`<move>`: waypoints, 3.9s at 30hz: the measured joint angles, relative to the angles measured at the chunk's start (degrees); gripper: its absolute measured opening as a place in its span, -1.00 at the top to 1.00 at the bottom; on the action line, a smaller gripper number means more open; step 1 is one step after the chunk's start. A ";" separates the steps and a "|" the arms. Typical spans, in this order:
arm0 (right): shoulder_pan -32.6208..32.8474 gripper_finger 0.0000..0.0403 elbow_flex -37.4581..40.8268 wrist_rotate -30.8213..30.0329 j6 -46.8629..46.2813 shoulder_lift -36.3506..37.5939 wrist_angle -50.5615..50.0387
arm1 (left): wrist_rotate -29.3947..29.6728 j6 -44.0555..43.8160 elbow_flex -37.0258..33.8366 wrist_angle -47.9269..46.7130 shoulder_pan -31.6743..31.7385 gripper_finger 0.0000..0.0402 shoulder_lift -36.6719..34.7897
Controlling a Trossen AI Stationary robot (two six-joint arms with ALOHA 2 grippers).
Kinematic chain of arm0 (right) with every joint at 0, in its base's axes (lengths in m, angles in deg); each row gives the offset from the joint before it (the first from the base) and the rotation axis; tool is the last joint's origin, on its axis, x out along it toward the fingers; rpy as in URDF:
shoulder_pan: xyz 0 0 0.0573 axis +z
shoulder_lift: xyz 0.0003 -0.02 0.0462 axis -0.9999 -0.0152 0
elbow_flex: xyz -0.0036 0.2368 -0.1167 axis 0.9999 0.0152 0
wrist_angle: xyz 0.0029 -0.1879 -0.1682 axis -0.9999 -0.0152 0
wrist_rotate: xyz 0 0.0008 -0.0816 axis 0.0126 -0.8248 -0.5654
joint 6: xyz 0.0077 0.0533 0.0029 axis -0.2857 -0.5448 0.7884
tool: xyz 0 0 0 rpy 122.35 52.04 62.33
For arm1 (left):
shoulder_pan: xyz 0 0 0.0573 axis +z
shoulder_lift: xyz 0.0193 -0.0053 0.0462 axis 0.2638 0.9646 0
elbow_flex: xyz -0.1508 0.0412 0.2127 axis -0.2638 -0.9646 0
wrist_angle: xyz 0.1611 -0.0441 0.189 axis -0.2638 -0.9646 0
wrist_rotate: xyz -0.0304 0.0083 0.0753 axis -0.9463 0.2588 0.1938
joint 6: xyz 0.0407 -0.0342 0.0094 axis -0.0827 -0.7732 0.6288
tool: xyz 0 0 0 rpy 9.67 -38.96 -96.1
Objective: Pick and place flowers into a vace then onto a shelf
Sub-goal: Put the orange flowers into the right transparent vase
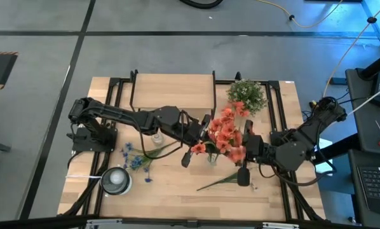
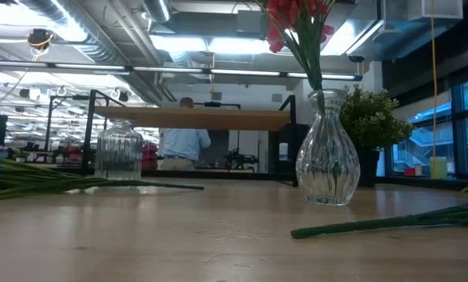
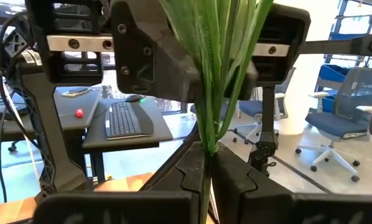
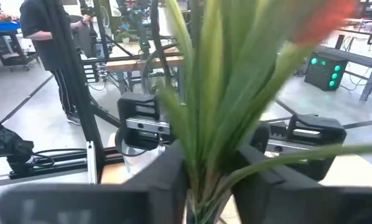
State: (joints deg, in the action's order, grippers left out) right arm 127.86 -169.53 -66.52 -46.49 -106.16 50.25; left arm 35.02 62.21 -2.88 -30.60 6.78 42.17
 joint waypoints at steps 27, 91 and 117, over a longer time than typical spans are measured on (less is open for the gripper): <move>13.29 0.96 -0.04 -27.16 -9.31 1.44 -13.50 | 5.48 2.81 -0.02 -25.19 4.11 0.28 -13.18; 2.01 0.91 0.00 -25.17 -70.09 -34.86 -42.66 | 12.07 3.42 -0.02 -48.06 0.24 0.37 -20.37; 1.34 -0.07 -3.68 -13.79 -68.48 -34.69 -45.69 | 12.11 3.55 -0.02 -48.11 0.24 0.37 -20.37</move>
State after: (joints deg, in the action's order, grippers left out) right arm 129.20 -173.22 -80.32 -114.96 -140.85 4.55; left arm 47.13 65.77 -2.90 -78.71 7.02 21.80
